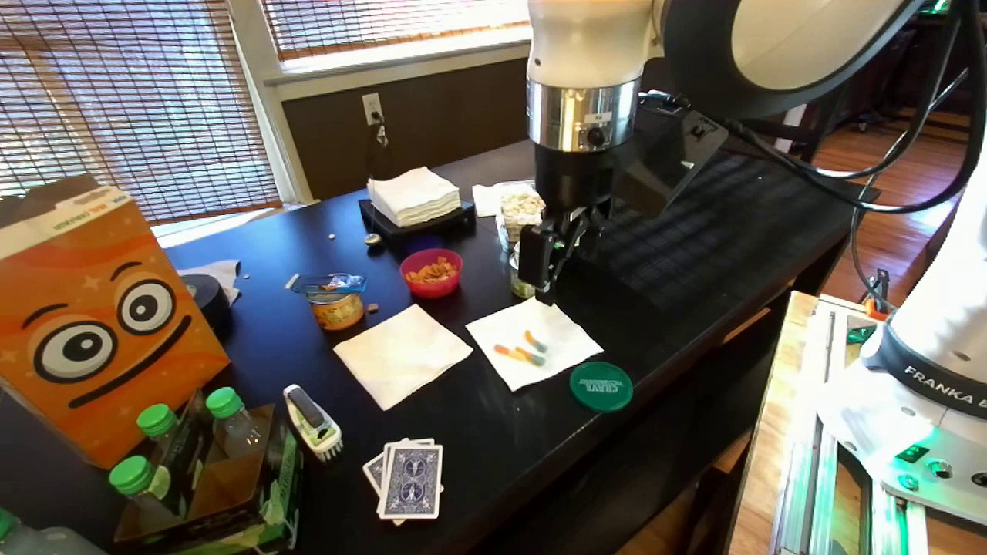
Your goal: Move the jelly worms to the serviette on the right
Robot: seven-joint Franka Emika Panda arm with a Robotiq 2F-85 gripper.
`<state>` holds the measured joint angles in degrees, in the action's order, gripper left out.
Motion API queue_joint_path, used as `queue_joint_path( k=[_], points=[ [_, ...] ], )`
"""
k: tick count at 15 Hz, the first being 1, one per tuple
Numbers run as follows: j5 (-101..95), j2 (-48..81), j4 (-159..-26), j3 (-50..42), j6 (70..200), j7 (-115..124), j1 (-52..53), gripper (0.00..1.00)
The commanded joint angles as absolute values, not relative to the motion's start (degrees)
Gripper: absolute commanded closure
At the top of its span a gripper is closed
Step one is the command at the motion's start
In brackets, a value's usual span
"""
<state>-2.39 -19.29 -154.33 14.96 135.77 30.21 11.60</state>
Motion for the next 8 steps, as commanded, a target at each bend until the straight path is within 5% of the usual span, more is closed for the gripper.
queue_joint_path(
  k=[1,8],
  points=[
    [-0.5,-23.6,-155.9,16.4,133.8,31.4,11.3,0.0],
    [-0.6,-22.1,-154.6,16.7,134.5,30.6,10.7,0.0]
  ],
)
